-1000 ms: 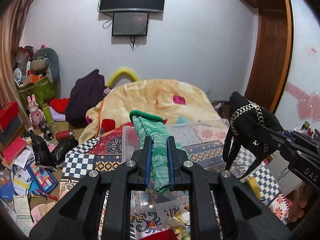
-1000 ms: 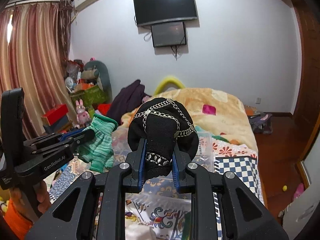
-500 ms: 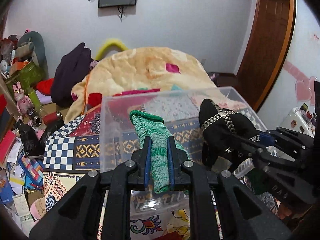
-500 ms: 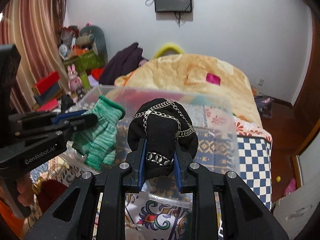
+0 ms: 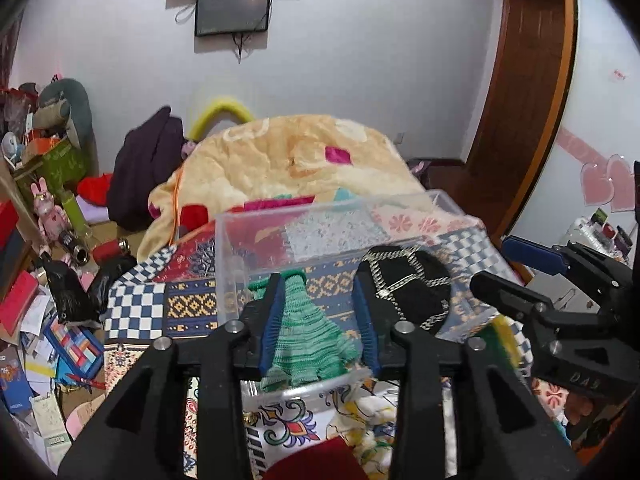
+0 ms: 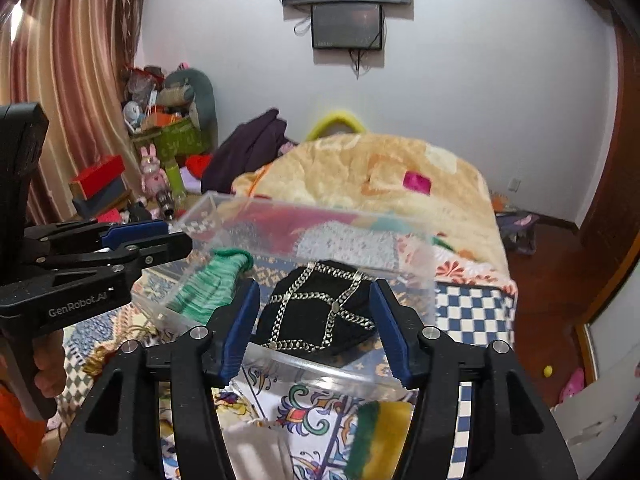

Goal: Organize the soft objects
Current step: 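Carry the sock and hat into the clear box and open both grippers, then grasp the gold tinsel ornament with the left gripper while the right gripper grasps the yellow-green sponge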

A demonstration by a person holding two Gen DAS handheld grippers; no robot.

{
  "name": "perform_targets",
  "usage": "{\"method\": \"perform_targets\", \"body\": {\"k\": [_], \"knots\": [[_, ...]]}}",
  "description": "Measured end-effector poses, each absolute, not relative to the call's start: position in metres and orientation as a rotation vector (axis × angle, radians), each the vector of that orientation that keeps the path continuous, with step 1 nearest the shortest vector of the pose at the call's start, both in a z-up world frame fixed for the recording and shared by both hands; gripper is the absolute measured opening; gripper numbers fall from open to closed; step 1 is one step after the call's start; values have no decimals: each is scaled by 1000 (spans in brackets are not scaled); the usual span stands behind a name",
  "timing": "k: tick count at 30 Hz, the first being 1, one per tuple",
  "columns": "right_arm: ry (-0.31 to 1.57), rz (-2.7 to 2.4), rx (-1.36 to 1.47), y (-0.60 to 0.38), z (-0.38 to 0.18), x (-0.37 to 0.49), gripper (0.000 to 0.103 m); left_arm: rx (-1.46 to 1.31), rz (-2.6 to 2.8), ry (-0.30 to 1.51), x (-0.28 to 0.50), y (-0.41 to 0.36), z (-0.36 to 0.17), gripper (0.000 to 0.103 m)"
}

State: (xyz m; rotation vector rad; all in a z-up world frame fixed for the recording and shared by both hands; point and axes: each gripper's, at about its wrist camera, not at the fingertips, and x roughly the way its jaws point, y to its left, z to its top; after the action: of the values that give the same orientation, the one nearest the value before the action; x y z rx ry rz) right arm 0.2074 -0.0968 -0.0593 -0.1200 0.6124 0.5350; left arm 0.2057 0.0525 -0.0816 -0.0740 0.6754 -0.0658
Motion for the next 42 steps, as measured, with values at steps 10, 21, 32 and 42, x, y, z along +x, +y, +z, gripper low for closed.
{"method": "perform_targets", "body": {"k": [10, 21, 32, 42], "knots": [[512, 490, -71, -130, -38, 178, 67, -66, -59, 563, 152, 58, -50, 63], [583, 439, -85, -147, -70, 170, 71, -72, -23, 641, 117, 74, -85, 72], [776, 400, -78, -162, -134, 178, 71, -136, 1, 782, 108, 91, -140, 72], [815, 459, -91, -153, -148, 174, 31, -198, -63, 850, 103, 87, -166, 50]]}}
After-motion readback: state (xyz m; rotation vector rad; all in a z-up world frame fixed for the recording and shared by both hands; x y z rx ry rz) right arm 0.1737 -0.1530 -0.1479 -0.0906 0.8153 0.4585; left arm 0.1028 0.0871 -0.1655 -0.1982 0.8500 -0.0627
